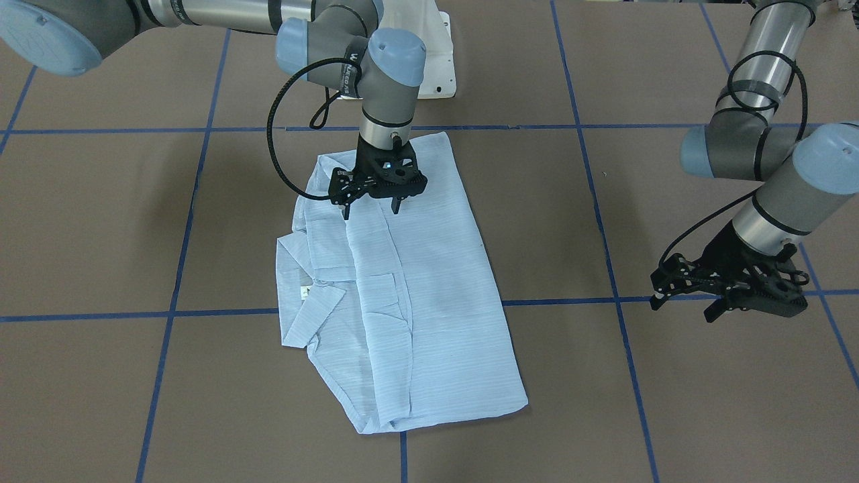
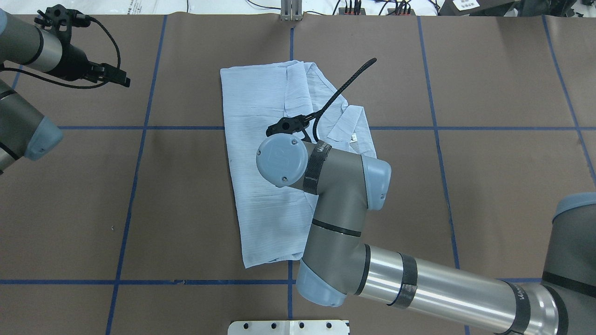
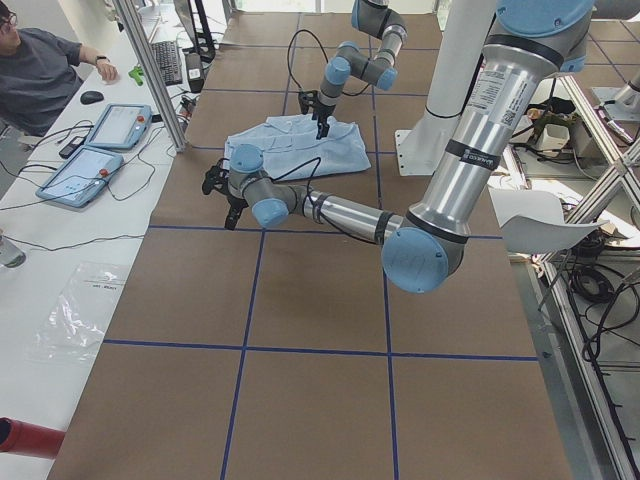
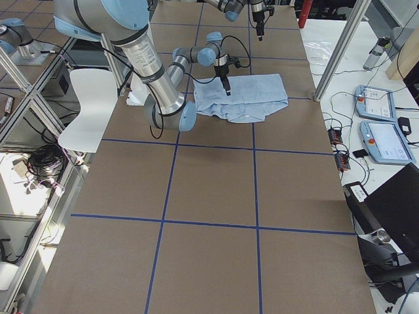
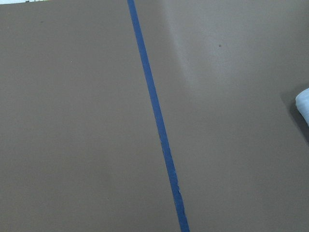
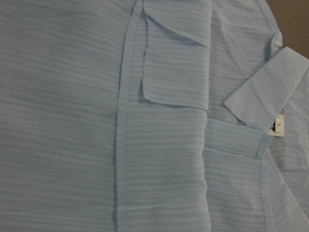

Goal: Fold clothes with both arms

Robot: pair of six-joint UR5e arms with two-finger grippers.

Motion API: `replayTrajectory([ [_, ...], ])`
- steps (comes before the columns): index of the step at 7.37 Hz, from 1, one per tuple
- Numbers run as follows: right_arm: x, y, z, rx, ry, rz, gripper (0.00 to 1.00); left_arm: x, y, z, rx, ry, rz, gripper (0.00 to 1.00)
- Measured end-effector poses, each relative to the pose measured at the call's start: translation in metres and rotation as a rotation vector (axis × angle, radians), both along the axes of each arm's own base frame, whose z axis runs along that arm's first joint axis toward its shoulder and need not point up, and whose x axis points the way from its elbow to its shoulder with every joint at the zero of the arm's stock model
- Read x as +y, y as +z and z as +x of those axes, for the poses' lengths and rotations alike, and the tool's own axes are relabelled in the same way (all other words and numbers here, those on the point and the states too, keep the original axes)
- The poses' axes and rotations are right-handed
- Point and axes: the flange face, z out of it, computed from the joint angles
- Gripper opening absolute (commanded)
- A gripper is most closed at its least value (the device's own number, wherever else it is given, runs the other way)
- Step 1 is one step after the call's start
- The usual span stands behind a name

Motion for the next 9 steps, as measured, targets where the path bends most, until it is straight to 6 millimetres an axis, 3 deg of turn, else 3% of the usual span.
replayTrajectory([
  [5,0.012,0.014,-0.022,0.086,-0.043,0.013,1.00,0.000,0.001,0.000,0.000,0.001,-0.002,1.00],
  [9,0.010,0.025,-0.025,0.135,-0.072,0.023,1.00,0.000,0.000,0.000,0.001,0.001,-0.001,1.00],
])
